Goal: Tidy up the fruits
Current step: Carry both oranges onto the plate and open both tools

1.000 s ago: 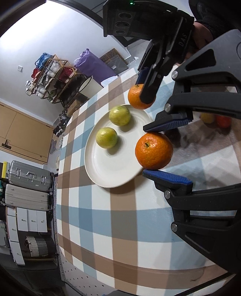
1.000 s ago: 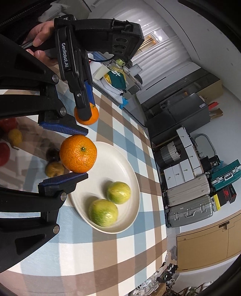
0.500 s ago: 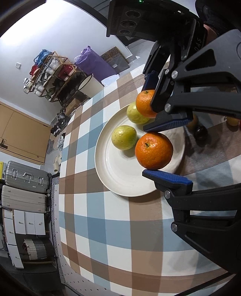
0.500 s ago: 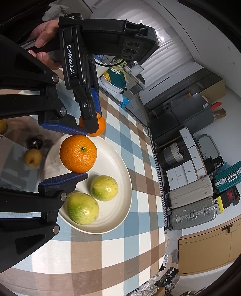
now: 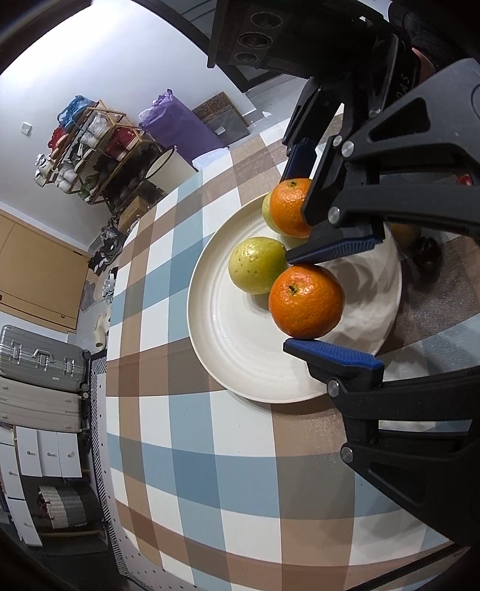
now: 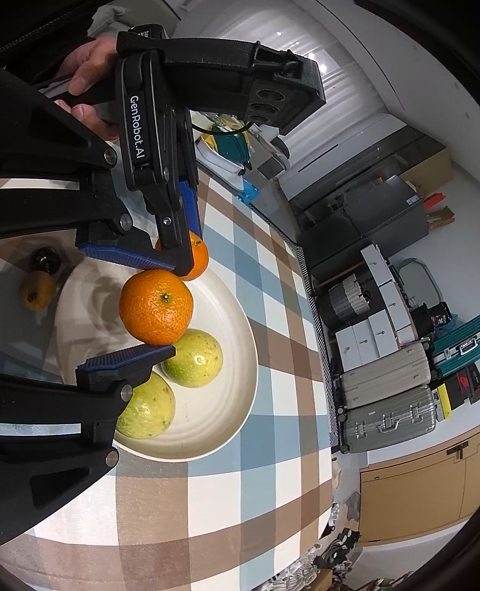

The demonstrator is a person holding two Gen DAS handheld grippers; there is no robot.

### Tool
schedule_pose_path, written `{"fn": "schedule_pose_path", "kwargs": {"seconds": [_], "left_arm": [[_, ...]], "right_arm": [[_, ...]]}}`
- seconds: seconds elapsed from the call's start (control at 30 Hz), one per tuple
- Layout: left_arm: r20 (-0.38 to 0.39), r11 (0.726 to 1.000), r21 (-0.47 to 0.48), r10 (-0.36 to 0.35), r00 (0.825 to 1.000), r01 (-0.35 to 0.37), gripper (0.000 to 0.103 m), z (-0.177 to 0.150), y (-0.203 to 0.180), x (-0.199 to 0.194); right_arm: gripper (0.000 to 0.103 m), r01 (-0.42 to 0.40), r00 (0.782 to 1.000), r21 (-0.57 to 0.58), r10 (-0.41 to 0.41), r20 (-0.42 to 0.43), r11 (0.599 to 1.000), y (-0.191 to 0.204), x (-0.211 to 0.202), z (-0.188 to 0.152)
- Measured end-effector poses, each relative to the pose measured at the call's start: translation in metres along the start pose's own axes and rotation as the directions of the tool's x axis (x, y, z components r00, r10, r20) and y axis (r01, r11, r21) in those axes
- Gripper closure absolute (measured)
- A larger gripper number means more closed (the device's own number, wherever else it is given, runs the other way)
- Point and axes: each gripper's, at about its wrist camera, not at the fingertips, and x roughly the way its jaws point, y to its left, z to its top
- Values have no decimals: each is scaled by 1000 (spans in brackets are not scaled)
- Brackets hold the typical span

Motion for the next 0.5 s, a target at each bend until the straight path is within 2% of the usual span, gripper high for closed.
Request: {"fn": "schedule_pose_path", "kwargs": {"seconds": [0.5], "left_arm": [[-28, 998, -18, -55, 998, 55, 65, 1, 2, 20]], "right_arm": [[62, 19, 1000, 9, -19, -12, 1000, -6, 7, -4]]}}
